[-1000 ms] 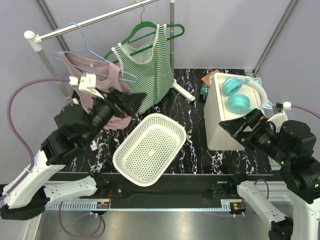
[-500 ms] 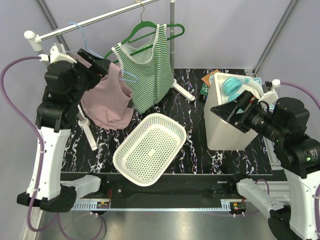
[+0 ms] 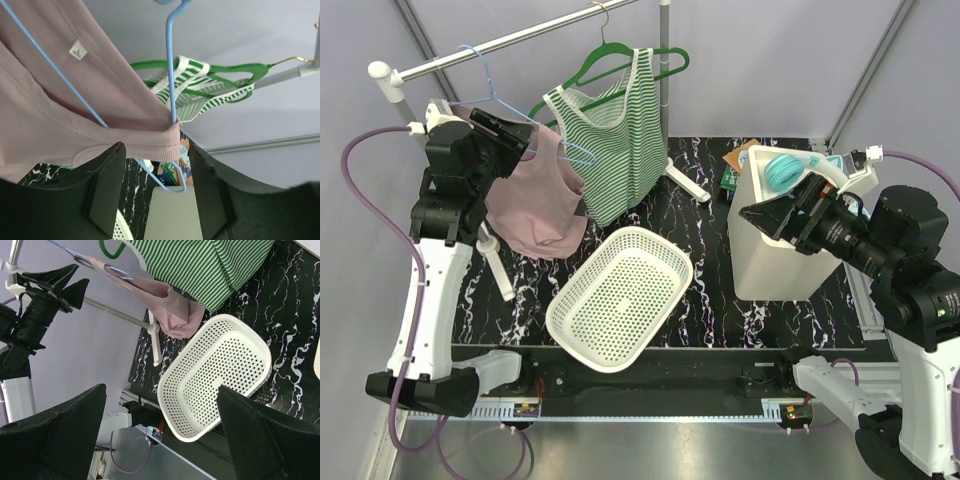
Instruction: Remove the tank top from the hanger
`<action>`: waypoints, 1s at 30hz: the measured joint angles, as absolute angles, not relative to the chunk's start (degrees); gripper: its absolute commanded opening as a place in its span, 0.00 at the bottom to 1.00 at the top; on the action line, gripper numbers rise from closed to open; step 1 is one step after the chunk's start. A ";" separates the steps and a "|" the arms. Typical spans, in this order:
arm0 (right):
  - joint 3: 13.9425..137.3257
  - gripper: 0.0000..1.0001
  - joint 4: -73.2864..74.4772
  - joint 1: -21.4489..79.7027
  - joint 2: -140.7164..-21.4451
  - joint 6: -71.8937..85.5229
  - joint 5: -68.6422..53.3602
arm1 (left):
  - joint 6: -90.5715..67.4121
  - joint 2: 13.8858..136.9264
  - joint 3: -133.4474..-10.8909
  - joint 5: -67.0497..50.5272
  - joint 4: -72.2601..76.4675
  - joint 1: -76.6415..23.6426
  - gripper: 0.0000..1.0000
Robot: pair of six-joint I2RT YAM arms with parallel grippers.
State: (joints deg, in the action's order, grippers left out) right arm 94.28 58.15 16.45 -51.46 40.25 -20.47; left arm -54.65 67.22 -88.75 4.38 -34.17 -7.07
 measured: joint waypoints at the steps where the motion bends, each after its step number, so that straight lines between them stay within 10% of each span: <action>1: 94.28 1.00 58.15 16.45 -51.53 40.10 -20.58 | -54.74 67.26 -88.55 4.36 -33.50 -6.90 0.53; 10: 94.28 1.00 58.15 16.45 -52.10 38.46 -20.69 | -55.42 69.69 -85.80 4.36 -23.68 -6.55 0.44; 19: 94.28 0.99 58.15 16.45 -52.66 37.28 -20.60 | -55.40 75.50 -87.57 4.36 -20.80 -6.26 0.08; 30: 94.28 1.00 58.11 16.45 -52.66 37.15 -20.82 | -52.73 74.13 -89.80 3.38 -21.41 -6.22 0.00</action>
State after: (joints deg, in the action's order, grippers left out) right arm 94.28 58.11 16.45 -52.66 37.15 -20.82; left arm -52.73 74.13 -89.80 3.38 -21.41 -6.22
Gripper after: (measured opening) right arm 0.994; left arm 0.025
